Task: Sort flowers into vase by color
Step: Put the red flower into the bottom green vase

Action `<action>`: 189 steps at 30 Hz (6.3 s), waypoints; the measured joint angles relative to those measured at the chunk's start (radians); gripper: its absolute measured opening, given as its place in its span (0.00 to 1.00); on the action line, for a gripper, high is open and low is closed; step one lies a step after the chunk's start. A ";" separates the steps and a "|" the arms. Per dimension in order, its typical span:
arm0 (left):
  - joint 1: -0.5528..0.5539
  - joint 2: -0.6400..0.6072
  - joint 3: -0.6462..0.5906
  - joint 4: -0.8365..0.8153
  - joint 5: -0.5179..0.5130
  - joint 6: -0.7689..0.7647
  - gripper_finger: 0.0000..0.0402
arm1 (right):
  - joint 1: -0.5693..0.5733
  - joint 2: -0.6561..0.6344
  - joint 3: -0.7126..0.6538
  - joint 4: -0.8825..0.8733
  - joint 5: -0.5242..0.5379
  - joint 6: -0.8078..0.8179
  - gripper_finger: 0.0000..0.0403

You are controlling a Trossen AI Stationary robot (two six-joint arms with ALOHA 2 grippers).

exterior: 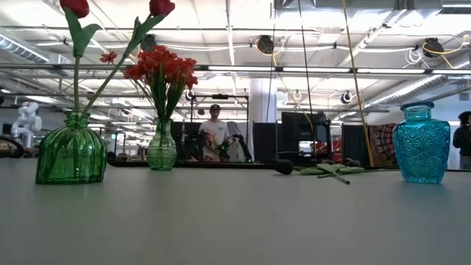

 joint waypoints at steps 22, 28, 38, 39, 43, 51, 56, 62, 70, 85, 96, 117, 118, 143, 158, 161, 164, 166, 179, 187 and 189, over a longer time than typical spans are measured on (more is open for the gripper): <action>0.001 -0.173 0.001 -0.040 -0.365 0.019 0.09 | 0.001 0.003 -0.001 0.058 -0.156 -0.184 0.00; -0.016 -0.252 0.001 -0.096 -0.423 -0.030 0.09 | 0.001 0.002 -0.001 -0.023 -0.160 -0.211 0.00; -0.092 -0.370 0.001 -0.229 -0.580 -0.203 0.09 | 0.002 0.035 0.000 -0.159 -0.370 -0.070 0.00; -0.099 -0.380 0.001 -0.258 -0.588 -0.240 0.09 | 0.002 0.043 0.000 -0.167 -0.377 -0.078 0.00; -0.122 -0.412 0.001 -0.400 -0.597 -0.424 0.09 | 0.001 0.055 0.000 -0.220 -0.416 -0.097 0.00; -0.174 -0.406 0.001 -0.545 -0.491 -0.921 0.09 | 0.001 0.096 0.000 -0.278 -0.420 -0.249 0.00; -0.191 -0.368 0.001 -0.573 -0.350 -1.132 0.09 | 0.001 0.112 0.000 -0.300 -0.417 -0.291 0.00; -0.198 -0.282 0.001 -0.559 -0.331 -1.215 0.09 | 0.001 0.110 0.000 -0.362 -0.416 -0.295 0.00; -0.198 -0.201 0.000 -0.486 -0.135 -1.315 0.09 | 0.004 0.115 0.000 -0.427 -0.416 -0.294 0.00; -0.198 -0.135 0.001 -0.386 -0.098 -1.423 0.34 | 0.021 0.140 0.000 -0.438 -0.416 -0.315 0.00; -0.199 -0.129 0.001 -0.344 -0.071 -1.476 0.40 | 0.027 0.138 0.000 -0.425 -0.415 -0.321 0.00; -0.251 -0.025 0.001 -0.216 -0.071 -1.476 0.39 | 0.027 0.150 0.000 -0.424 -0.437 -0.305 0.00; -0.251 -0.025 0.001 -0.216 -0.071 -1.476 0.37 | 0.027 0.150 0.000 -0.425 -0.437 -0.305 0.00; -0.289 -0.297 0.091 -0.598 -0.068 -1.560 0.02 | 0.090 0.150 0.000 -0.430 -0.273 -0.381 0.14; -0.334 -0.355 0.104 -0.812 -0.080 -1.615 0.01 | 0.152 0.150 0.000 -0.519 -0.271 -0.314 0.15; -0.336 -0.347 0.104 -0.824 -0.090 -1.578 0.01 | 0.153 0.150 0.000 -0.563 -0.271 -0.280 0.15; -0.336 -0.336 0.103 -0.841 -0.095 -1.572 0.02 | 0.154 0.150 0.000 -0.614 -0.272 -0.233 0.15; -0.336 -0.326 0.099 -0.848 -0.098 -1.551 0.03 | 0.154 0.150 0.000 -0.639 -0.272 -0.206 0.15; -0.336 -0.312 0.027 -0.837 -0.215 -1.497 0.04 | 0.155 0.152 0.000 -0.728 -0.276 -0.151 0.15; -0.336 -0.311 0.027 -0.806 -0.213 -1.502 0.04 | 0.154 0.157 0.000 -0.731 -0.277 -0.132 0.15; -0.336 -0.308 0.027 -0.801 -0.213 -1.502 0.05 | 0.154 0.158 0.000 -0.735 -0.277 -0.132 0.15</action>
